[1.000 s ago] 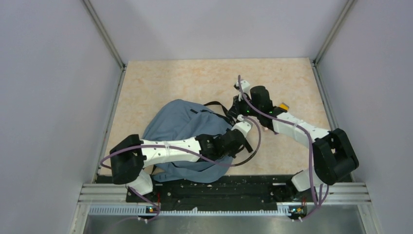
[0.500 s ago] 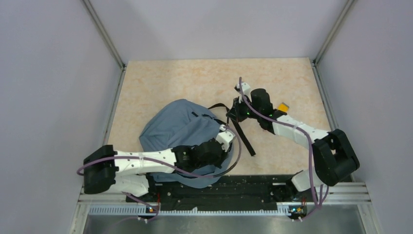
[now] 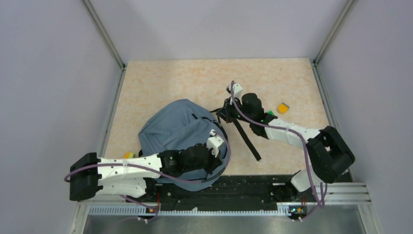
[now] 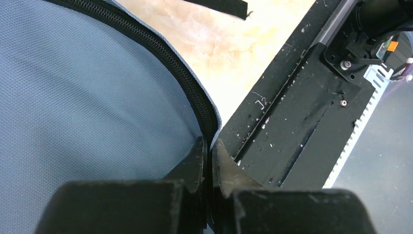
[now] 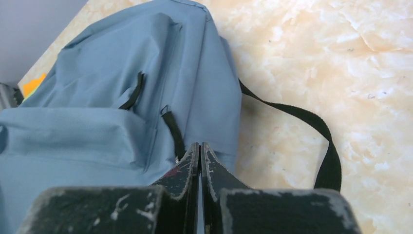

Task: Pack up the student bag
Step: Zip the student bag at the center of the board.

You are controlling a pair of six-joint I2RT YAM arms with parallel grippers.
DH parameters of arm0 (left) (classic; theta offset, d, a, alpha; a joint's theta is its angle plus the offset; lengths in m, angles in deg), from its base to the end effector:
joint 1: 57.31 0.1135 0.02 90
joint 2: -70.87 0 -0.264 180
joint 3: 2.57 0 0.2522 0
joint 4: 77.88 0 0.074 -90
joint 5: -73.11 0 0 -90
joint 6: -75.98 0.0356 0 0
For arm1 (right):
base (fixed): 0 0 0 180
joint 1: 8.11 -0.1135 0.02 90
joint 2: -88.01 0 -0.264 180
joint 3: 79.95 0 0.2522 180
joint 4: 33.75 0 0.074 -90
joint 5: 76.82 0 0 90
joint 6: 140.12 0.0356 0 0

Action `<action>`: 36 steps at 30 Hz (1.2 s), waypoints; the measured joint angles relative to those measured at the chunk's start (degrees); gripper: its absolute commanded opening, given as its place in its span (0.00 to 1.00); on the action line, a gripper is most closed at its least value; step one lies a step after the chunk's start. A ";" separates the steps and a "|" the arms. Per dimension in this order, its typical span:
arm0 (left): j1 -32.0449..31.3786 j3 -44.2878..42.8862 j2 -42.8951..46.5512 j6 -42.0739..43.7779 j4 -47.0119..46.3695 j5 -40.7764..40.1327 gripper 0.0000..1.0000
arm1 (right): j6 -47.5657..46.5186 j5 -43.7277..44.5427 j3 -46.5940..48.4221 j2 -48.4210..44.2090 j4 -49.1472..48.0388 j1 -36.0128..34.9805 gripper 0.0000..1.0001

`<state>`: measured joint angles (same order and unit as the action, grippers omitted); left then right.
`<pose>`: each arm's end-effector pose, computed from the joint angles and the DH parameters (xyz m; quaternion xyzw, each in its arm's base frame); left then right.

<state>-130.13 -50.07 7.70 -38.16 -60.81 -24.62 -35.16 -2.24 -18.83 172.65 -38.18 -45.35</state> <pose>0.0742 -0.2237 0.2219 0.3315 0.8112 -0.3187 0.3612 0.2561 0.2066 0.2403 -0.2323 0.7770 0.3510 0.4681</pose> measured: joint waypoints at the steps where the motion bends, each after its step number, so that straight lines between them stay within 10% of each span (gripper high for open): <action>1: 0.00 0.11 0.24 -0.04 0.11 0.17 0.00 | 0.22 0.48 0.13 0.74 -0.70 0.00 0.00; 25: -0.07 0.59 1.40 -2.51 1.38 1.95 0.00 | 2.21 2.60 18.99 22.38 -9.55 -0.17 0.00; 31: -0.39 0.68 1.20 -4.24 1.55 -0.26 0.00 | 1.40 3.72 15.06 18.69 -5.57 -0.15 0.54; 36: -0.42 2.60 4.33 -4.81 1.22 -1.51 0.00 | -0.04 1.25 11.78 12.15 0.66 -0.17 0.63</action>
<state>-130.55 -47.47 12.02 -42.97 -59.59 -26.13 -35.21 -1.00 -7.05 184.81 -37.53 -45.52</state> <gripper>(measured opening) 0.026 0.609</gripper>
